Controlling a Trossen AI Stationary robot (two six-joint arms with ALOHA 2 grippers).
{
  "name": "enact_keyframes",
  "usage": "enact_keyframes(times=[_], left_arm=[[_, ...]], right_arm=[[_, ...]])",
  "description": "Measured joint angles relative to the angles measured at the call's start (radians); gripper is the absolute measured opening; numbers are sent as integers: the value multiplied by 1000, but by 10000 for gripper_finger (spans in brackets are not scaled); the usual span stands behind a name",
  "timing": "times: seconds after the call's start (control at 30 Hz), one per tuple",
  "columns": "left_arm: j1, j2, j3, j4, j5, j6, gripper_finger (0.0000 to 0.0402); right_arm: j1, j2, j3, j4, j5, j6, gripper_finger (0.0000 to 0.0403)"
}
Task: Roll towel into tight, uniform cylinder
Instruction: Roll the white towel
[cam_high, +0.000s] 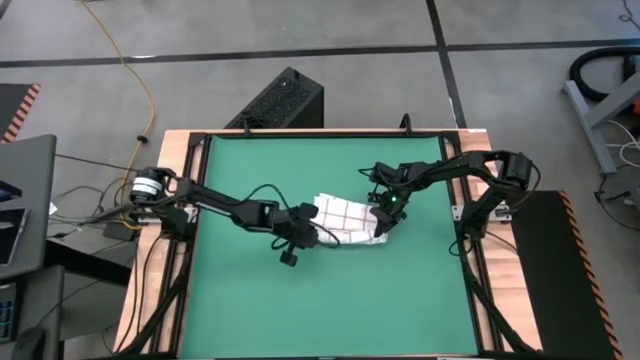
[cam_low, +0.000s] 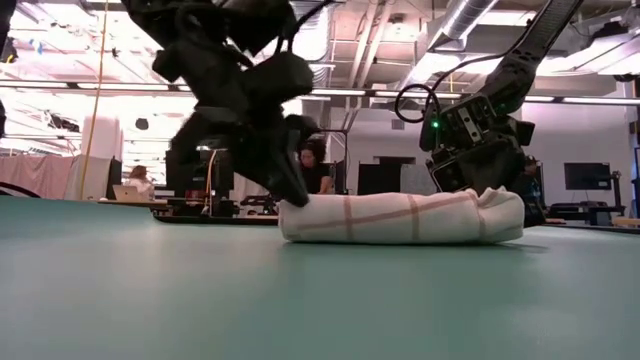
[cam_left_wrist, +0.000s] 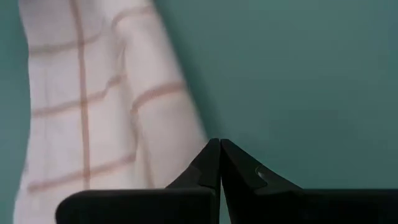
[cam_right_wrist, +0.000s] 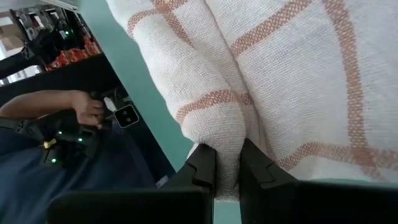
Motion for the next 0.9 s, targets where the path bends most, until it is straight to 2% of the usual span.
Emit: enact_keyframes(times=[0.23,0.33,0.63,0.9], left_arm=[[-58,7,2,4,-25,111,0],[-69,39,0,-2,-105,145,0],[-3,70,16,-4,-221,100,0],[53,34,52,5,-183,104,0]], right_arm=[[0,0,0,23,1,0,44],[0,0,1,31,2,0,44],[5,0,1,48,8,-10,44],[10,0,1,48,21,-27,44]])
